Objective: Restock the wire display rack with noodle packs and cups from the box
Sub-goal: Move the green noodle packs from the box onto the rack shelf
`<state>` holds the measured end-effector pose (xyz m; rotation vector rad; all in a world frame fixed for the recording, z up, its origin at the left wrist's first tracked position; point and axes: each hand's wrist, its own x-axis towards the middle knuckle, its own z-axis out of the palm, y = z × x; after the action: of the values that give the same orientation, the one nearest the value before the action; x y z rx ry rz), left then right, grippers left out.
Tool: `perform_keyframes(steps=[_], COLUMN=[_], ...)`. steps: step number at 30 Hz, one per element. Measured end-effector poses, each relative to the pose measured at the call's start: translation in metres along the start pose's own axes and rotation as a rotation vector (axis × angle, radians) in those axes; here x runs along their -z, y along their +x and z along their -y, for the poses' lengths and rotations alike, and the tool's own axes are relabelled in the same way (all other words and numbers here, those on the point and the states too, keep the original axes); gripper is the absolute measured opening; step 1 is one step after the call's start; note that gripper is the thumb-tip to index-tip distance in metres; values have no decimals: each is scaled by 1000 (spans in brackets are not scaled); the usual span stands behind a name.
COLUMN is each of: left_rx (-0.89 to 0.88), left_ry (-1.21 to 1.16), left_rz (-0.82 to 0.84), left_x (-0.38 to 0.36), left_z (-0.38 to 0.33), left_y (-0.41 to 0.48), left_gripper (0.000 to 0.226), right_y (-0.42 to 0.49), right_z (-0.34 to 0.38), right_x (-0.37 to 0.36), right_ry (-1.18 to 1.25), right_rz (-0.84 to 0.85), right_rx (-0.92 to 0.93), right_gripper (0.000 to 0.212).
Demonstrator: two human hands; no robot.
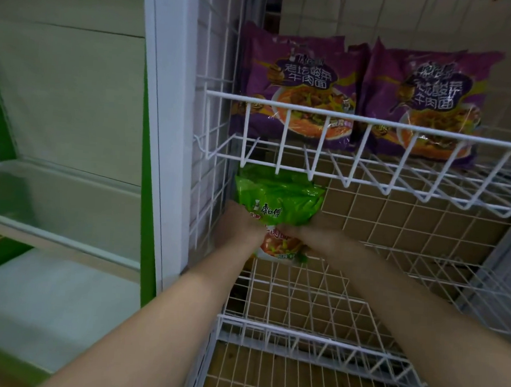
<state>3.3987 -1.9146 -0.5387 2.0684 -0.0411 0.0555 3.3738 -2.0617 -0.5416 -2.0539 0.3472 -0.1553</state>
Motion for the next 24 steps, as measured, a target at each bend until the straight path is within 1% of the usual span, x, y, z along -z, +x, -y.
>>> perform_keyframes(steps=[1, 3, 7, 8, 10, 11, 13, 15, 21, 24], left_rx=[5, 4, -14, -41, -110, -141, -165, -153, -65, -41], left_ry=[13, 19, 35, 31, 15, 16, 30, 55, 148, 202], left_rz=[13, 28, 10, -11, -67, -86, -75, -38, 86, 131], left_x=[1, 2, 2, 2, 0, 0, 0, 2, 17, 18], left_z=[0, 1, -2, -3, -5, -6, -8, -9, -12, -11], left_y=[-1, -1, -4, -6, -8, -10, -15, -18, -10, -10], left_gripper=[28, 27, 48, 53, 61, 60, 56, 55, 68, 63], right_y=[-1, -1, -3, -6, -15, -20, -26, -28, -28, -29], right_z=[2, 4, 2, 2, 1, 0, 0, 3, 13, 13], right_x=[1, 1, 1, 1, 5, 6, 7, 4, -3, -3], right_ry=[14, 27, 29, 17, -10, -20, -47, -80, -92, -87], right_rz=[24, 65, 80, 91, 83, 56, -13, -45, -55, -34], right_rx=[-43, -113, -113, -117, -106, -84, -42, -22, -35, -35], right_gripper=[70, 70, 89, 88, 75, 68, 60, 57, 50, 52])
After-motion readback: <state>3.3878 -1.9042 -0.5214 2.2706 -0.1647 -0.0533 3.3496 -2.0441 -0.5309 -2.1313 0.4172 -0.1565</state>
